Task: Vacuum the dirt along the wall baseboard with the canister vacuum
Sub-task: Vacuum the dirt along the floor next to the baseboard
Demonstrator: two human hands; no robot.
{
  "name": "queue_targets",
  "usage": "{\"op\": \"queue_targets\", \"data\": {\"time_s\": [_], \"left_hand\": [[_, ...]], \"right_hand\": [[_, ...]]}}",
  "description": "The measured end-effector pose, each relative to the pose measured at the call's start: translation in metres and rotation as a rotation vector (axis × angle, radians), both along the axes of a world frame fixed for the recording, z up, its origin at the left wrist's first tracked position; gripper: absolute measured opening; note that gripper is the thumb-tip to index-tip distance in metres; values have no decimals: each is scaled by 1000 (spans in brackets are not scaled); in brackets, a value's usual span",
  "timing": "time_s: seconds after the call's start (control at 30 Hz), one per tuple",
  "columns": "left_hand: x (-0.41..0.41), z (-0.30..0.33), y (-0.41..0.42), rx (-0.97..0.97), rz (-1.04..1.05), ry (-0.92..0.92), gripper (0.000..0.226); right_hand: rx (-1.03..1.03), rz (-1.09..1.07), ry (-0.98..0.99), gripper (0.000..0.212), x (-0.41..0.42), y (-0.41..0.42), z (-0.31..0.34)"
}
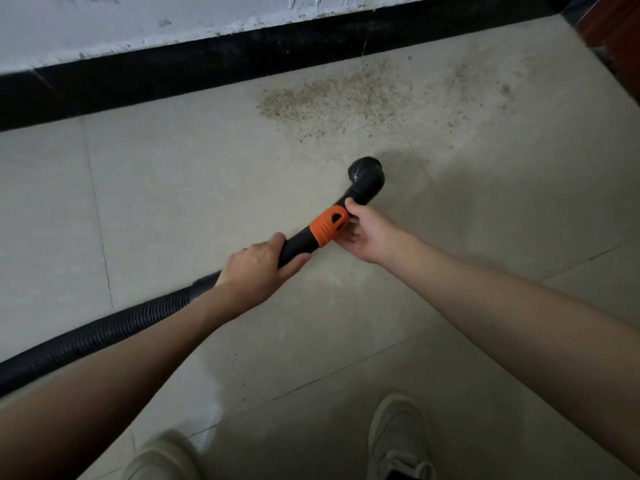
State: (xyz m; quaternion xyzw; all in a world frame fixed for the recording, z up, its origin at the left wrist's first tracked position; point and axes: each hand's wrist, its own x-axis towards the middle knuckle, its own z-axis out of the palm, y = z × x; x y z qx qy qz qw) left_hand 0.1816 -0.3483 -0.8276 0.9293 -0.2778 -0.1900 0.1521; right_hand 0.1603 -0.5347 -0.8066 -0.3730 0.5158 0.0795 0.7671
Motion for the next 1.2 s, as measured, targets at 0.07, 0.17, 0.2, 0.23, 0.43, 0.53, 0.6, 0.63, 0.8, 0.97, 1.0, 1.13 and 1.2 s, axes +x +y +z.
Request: {"op": "queue_targets", "data": {"time_s": [0.07, 0.17, 0.2, 0.23, 0.43, 0.53, 0.6, 0.63, 0.8, 0.97, 1.0, 1.13, 1.2], "left_hand": [[10, 2, 8, -38, 69, 61, 41], [22, 3, 11, -87, 141, 160, 41], [23, 2, 9, -98, 147, 184, 40], [24, 1, 8, -106, 151, 204, 40], [21, 1, 11, -89, 157, 243, 36], [19, 7, 17, -55, 183, 246, 36], [19, 10, 22, -38, 207, 221, 36], [20, 11, 26, -30, 219, 206, 36], [26, 9, 40, -5, 275, 167, 36], [46, 1, 43, -13, 290, 108, 36], [51, -2, 44, -16, 296, 91, 38], [72, -12, 51, -31, 324, 30, 43], [83, -16, 55, -28, 334, 4, 44]], "right_hand": [[24, 1, -28, 33, 9, 9, 0], [58, 8, -81, 27, 14, 19, -3], [61, 15, -97, 28, 14, 22, -4], [61, 20, -108, 30, 14, 24, -5], [68, -3, -126, 41, 7, 31, -6], [125, 8, -126, 39, 8, 38, 1], [138, 23, -115, 38, 13, 44, 4], [135, 34, -109, 39, 17, 47, 4], [113, 112, -100, 40, 36, 61, -7], [104, 138, -130, 38, 62, 63, -16], [104, 138, -138, 37, 69, 65, -16], [87, 148, -145, 26, 94, 71, -20], [73, 158, -143, 24, 107, 75, -23]]}}
